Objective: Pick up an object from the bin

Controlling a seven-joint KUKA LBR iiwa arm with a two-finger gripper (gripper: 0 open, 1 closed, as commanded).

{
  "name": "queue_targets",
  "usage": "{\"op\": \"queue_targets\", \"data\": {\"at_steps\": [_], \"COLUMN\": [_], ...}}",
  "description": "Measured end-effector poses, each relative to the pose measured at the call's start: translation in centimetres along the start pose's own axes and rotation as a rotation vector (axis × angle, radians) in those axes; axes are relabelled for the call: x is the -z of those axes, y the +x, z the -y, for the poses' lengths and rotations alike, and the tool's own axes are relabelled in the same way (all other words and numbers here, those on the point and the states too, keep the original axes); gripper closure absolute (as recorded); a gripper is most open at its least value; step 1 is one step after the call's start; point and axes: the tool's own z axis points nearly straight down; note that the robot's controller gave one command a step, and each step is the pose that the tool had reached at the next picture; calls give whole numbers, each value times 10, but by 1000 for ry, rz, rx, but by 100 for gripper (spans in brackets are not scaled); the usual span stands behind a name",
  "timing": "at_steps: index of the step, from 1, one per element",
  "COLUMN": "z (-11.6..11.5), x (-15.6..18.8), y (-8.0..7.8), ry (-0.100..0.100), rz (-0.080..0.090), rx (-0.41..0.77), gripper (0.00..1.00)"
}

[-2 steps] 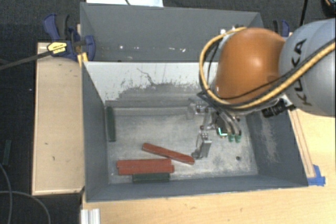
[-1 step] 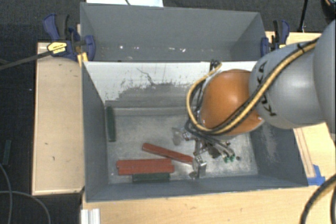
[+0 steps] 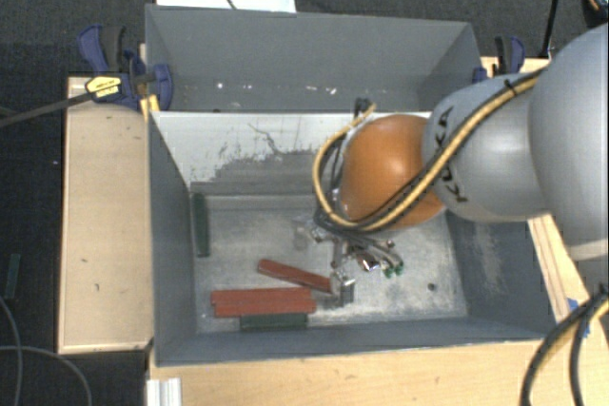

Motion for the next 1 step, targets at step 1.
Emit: {"op": "queue_targets", "data": {"at_steps": [1], "z": [1], "x": [2], "y": [0], "ry": [0], "rz": [1], "rx": [-7], "gripper": [100]}}
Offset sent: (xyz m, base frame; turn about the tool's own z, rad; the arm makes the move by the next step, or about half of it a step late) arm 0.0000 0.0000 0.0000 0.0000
